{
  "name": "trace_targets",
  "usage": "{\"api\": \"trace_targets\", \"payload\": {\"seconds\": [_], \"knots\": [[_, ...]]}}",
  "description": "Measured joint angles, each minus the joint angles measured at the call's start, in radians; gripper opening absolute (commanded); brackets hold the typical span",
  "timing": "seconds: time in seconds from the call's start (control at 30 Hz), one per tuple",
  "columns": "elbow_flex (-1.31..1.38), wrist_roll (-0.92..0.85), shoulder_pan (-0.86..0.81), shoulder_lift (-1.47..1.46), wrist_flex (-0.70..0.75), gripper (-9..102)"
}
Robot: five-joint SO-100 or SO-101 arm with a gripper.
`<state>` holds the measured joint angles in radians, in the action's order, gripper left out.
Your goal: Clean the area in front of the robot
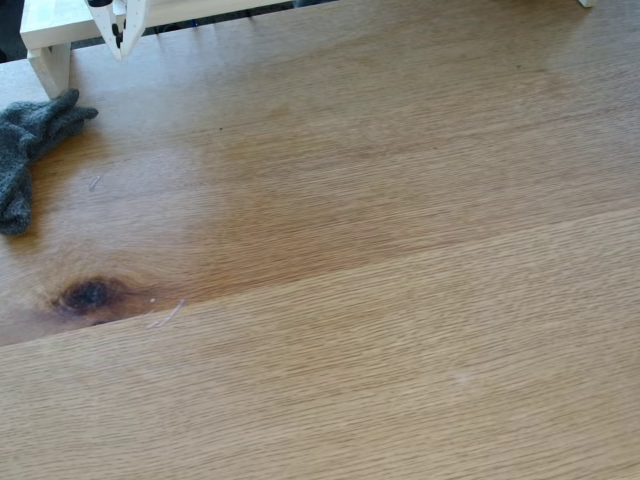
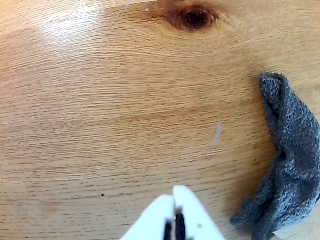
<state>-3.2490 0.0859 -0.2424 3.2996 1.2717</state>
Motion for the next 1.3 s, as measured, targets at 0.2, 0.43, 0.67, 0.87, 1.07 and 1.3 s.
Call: {"api": "trace_targets", "payload": {"seconds": [0.2,0.43,0.67,0.87,1.07,1.3], "knots": [[0.000,-0.021,-0.095,-0.114,-0.075,0],[0.000,-0.021,-0.112,-0.138,-0.095,0],[0.000,-0.112,-0.160,-0.278,-0.302,10],[0.097,-0.084,-0.178,-0.529,-0.419,22],[0.336,-0.025,-0.270,-0.804,-0.434,25],[0.701,-0.067,-0.581,-1.220,-0.511,25]]}}
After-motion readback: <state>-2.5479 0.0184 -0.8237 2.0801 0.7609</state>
